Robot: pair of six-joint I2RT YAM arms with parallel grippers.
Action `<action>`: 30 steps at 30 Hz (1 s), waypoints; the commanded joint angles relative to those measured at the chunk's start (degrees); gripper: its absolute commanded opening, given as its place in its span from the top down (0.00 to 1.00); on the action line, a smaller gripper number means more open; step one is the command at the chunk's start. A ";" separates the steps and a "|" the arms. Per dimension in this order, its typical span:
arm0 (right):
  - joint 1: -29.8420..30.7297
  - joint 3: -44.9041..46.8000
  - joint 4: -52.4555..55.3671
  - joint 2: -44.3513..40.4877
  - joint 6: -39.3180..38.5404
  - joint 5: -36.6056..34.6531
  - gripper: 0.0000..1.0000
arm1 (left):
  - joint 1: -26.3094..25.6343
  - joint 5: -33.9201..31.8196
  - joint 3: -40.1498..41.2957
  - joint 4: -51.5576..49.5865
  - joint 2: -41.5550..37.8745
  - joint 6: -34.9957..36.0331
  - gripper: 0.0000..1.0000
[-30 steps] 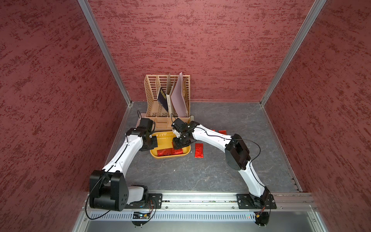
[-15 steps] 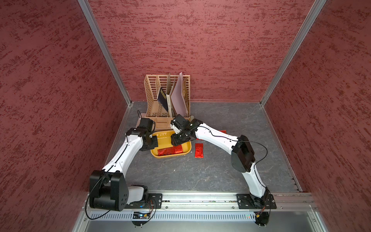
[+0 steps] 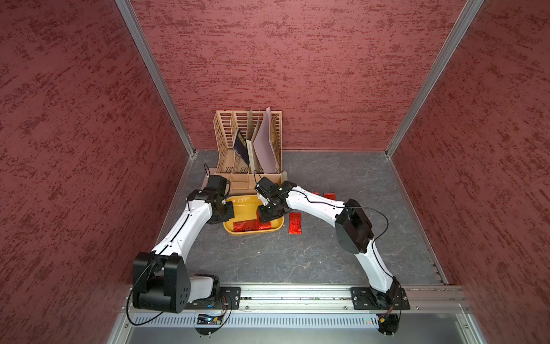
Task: Take the tea bags out of the storage box
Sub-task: Pick up the tea bag from the storage box.
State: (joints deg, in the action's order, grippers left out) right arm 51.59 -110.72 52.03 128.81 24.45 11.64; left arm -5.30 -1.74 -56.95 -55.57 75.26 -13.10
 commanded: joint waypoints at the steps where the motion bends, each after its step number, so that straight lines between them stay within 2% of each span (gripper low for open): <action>1: -0.15 1.11 -0.74 0.36 1.22 0.77 0.50 | -0.17 0.76 0.09 1.98 -0.56 -0.60 1.00; 12: -0.09 0.16 0.97 1.42 2.23 -3.22 0.43 | -0.24 0.68 0.17 2.00 -0.65 -0.56 1.00; 20: -0.10 3.25 -8.03 -1.53 3.50 10.47 0.55 | -0.28 0.67 0.17 2.00 -0.65 -0.61 1.00; 25: -0.17 3.08 -11.38 -3.57 3.07 11.24 0.58 | -0.24 0.62 0.08 2.02 -0.64 -0.59 1.00; 30: -0.18 2.65 -11.40 -2.63 3.19 11.04 0.70 | -0.29 0.64 0.16 2.03 -0.65 -0.60 1.00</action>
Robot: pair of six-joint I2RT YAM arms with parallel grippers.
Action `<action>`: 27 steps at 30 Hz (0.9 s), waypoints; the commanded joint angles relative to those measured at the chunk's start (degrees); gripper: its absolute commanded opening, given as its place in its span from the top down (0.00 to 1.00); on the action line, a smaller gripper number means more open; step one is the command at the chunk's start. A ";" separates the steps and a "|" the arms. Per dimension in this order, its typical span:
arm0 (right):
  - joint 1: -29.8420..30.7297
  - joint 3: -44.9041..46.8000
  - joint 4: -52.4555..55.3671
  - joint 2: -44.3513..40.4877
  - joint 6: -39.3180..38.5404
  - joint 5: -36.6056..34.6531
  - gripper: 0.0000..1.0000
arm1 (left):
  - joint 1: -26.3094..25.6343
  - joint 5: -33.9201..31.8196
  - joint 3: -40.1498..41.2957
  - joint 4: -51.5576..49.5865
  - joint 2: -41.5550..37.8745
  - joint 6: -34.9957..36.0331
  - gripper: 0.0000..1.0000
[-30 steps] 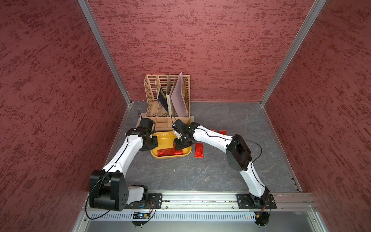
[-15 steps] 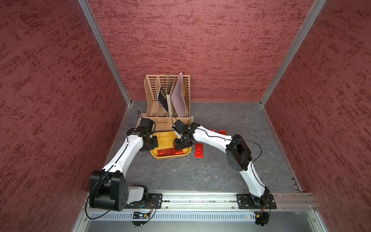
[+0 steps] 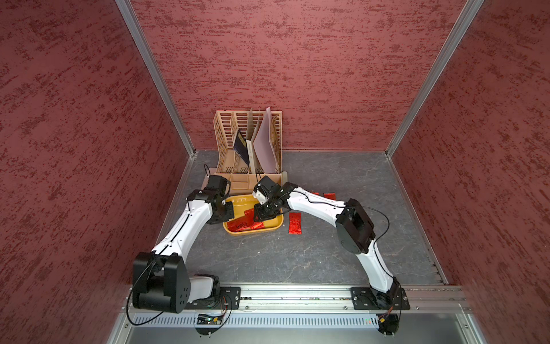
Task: Take the tea bags out of the storage box
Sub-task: Pick up the tea bag from the storage box.
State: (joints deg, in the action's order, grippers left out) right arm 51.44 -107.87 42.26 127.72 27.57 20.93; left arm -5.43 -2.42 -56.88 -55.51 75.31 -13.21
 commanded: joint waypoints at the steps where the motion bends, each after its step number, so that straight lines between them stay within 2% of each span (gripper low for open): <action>1: -0.03 -0.07 -1.58 -1.43 0.07 1.87 0.72 | -0.16 1.36 0.02 1.93 -0.60 -0.50 1.00; 17: -0.87 -0.14 -0.85 -6.47 -0.98 0.28 1.00 | -0.15 1.27 0.04 1.91 -0.71 -0.50 1.00; 27: -4.73 1.69 2.87 -12.99 -3.27 -4.29 1.00 | -0.11 1.11 0.06 1.94 -0.78 -0.49 1.00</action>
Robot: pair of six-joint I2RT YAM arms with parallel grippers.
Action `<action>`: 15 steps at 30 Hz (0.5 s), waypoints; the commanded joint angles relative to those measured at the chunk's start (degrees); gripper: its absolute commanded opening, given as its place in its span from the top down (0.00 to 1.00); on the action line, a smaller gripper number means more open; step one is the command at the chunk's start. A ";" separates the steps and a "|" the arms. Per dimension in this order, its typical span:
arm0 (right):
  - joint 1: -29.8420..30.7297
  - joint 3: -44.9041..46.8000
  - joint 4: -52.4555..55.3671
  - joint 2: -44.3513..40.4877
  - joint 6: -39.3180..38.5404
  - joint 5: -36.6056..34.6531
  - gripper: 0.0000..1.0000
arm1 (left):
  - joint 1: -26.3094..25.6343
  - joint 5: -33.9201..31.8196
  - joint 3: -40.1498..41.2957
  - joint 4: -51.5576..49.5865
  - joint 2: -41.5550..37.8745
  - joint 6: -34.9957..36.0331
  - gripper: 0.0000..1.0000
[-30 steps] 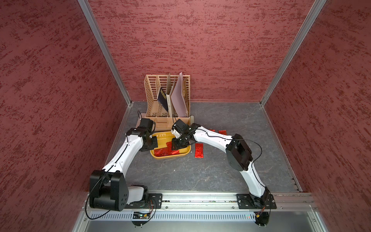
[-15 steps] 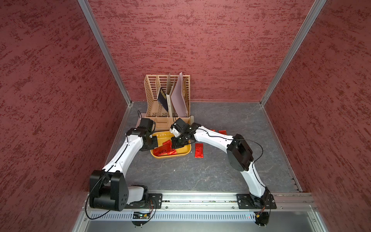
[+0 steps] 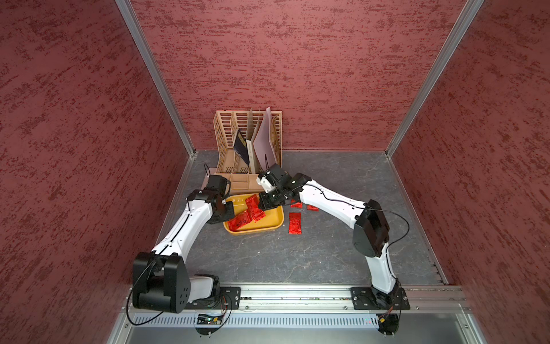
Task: Take the tea bags out of the storage box
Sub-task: Pick up the tea bag from the storage box, then place the tea bag at the center of the board.
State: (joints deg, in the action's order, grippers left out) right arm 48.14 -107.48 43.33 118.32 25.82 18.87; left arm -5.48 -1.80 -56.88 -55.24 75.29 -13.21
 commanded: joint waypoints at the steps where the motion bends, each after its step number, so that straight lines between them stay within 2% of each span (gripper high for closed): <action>1: -2.02 1.99 1.77 -4.82 -1.67 -2.02 1.00 | -0.11 0.56 0.02 1.70 -0.76 -0.45 1.00; 6: -6.18 9.16 1.46 -12.79 -2.11 0.45 1.00 | -0.23 0.55 0.02 1.54 -0.83 -0.42 1.00; 15: -20.79 40.07 -5.99 -32.18 1.58 7.22 1.00 | -0.53 0.35 0.02 1.54 -1.02 -0.49 1.00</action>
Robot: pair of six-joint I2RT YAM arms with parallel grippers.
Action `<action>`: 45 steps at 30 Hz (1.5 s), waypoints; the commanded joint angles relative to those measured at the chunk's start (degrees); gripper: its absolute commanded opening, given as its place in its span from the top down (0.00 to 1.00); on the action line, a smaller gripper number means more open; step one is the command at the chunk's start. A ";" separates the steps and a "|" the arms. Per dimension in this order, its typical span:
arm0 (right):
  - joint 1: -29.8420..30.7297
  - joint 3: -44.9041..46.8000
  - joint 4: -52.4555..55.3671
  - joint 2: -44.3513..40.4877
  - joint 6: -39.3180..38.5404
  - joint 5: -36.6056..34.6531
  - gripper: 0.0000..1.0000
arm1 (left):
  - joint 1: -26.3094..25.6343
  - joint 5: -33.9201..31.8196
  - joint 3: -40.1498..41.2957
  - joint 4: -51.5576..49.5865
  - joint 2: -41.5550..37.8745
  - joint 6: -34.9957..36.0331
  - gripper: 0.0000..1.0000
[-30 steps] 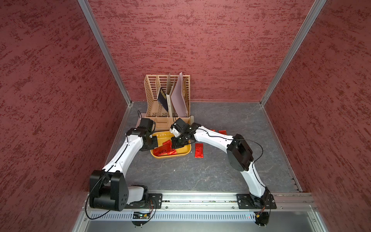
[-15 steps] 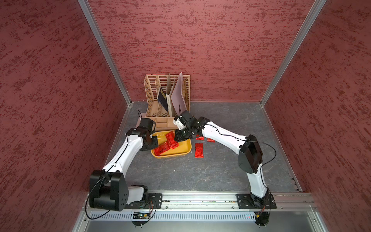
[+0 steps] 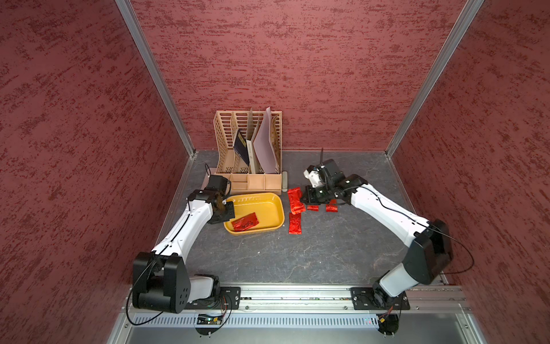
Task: Take the tea bags out of the storage box
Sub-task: Place the tea bag at the center of the board.
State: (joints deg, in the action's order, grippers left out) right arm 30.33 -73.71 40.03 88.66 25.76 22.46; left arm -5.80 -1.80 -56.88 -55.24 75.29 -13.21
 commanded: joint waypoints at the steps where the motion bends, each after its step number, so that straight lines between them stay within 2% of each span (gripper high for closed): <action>1: -4.57 10.19 -4.33 -3.30 2.81 5.19 1.00 | -0.22 0.29 0.05 1.56 -1.11 -0.50 1.00; 7: -6.35 23.67 -15.40 -1.63 8.18 8.08 1.00 | -0.25 0.10 0.03 1.54 -0.93 -0.45 1.00; 14: -7.00 27.16 -24.25 4.04 9.66 7.65 1.00 | -0.19 0.14 0.02 1.54 -0.84 -0.48 1.00; 25: -10.67 26.49 -24.81 8.45 7.37 9.69 1.00 | -0.10 0.12 0.02 1.54 -0.89 -0.50 1.00; 45: -11.04 26.34 -20.37 5.48 5.40 9.17 1.00 | -0.16 0.04 0.02 1.54 -0.84 -0.45 1.00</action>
State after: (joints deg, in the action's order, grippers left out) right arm 19.75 -46.50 18.33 95.50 31.92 32.77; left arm -5.80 -1.83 -56.88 -55.24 75.31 -13.21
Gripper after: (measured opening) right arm 0.055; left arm 0.090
